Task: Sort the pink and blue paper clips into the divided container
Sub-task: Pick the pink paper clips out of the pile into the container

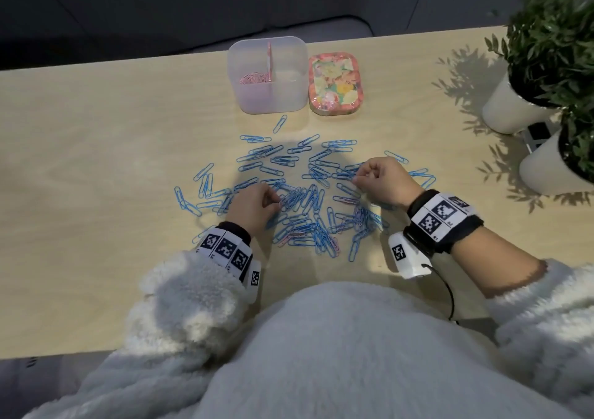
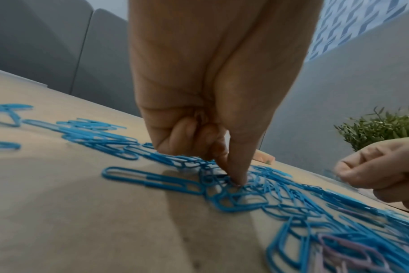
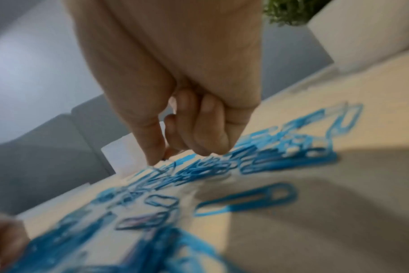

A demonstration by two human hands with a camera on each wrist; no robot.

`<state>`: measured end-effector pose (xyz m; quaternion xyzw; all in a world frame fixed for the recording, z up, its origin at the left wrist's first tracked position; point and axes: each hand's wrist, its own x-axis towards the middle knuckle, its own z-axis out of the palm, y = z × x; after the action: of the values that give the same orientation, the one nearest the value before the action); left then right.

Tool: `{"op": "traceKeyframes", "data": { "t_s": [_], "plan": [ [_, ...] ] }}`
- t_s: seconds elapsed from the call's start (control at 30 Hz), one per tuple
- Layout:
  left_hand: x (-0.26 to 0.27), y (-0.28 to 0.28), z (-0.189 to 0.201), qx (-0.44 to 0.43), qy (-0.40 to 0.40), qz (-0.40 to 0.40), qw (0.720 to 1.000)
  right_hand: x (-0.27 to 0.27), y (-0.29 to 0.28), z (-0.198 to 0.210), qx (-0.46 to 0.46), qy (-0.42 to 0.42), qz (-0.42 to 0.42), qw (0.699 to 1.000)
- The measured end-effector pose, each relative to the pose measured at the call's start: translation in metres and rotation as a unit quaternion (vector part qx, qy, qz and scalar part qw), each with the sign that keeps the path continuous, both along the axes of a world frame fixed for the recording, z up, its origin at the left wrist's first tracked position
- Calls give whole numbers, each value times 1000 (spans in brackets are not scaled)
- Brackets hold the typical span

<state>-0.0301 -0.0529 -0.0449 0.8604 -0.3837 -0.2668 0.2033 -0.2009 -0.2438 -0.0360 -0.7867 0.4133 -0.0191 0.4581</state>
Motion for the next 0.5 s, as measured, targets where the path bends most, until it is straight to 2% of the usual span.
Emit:
{"op": "traceKeyframes", "data": {
  "t_s": [0.1, 0.2, 0.27, 0.37, 0.5],
  "plan": [
    [2, 0, -1, 6, 12, 3, 1000, -2, 5, 2, -113, 57, 62, 990],
    [3, 1, 1, 9, 27, 15, 999, 1, 22, 2, -143, 87, 137, 976],
    [4, 1, 3, -3, 48, 39, 998, 2, 28, -1, -153, 115, 155, 969],
    [10, 1, 10, -33, 78, 69, 994, 2, 26, -3, -140, 111, 152, 972],
    [29, -10, 25, -58, 100, 63, 991, 3, 14, 1, -45, 25, 95, 994]
  ]
}}
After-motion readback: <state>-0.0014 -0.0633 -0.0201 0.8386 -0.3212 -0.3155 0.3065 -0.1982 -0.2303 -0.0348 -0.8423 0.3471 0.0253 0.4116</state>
